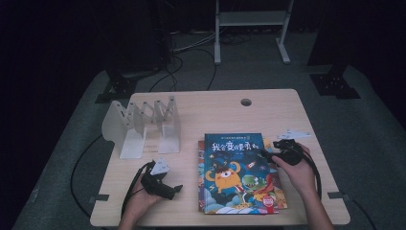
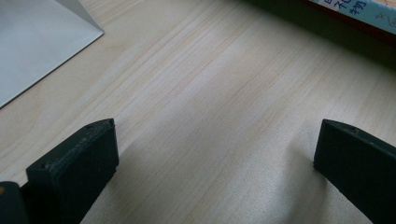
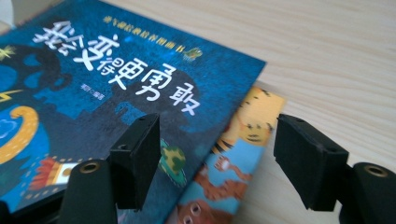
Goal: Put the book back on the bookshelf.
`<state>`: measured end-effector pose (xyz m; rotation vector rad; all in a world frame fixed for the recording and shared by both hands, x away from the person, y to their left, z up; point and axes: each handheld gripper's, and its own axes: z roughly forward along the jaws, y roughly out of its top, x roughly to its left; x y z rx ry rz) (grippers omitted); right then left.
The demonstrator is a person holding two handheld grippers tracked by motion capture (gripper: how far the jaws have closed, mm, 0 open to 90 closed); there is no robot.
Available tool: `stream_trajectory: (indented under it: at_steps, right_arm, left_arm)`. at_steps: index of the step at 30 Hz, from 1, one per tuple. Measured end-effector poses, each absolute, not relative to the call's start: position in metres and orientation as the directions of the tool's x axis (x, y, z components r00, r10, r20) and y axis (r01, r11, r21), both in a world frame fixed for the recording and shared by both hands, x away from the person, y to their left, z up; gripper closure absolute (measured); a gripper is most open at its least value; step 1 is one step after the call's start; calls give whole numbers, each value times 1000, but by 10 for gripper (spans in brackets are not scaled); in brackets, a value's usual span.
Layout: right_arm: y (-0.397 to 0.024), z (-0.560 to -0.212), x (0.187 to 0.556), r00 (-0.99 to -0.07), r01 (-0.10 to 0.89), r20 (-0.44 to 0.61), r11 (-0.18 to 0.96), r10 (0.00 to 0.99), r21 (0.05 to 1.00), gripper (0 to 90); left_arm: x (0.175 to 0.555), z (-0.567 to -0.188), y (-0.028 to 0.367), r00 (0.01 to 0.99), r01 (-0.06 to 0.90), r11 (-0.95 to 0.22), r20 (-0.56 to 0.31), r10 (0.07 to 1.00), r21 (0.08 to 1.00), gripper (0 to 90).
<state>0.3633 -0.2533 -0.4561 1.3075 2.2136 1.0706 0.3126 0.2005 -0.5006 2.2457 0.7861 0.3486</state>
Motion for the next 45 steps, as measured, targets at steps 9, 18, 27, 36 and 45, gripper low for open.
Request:
stream_trajectory:
  at_steps: [9,18,27,36,45]
  right_arm:
    - [-234,-461,380,-536,600,80,313,840,737,294]
    - [-233,-468,390,-535,632,163,264,829,729,225]
    - [-223,-466,396,-598,615,154,327,787,717,225]
    - [-202,-464,403,-659,592,150,385,737,708,223]
    - [-178,-464,407,-735,543,150,441,662,715,226]
  left_arm:
    - [311,-494,199,791,422,-567,18,611,708,0]
    - [312,-484,195,803,417,-567,5,596,710,0]
    - [315,-472,195,802,403,-550,6,597,732,0]
    - [327,-459,186,811,383,-559,22,585,735,0]
    - [337,-452,182,808,375,-548,26,589,748,0]
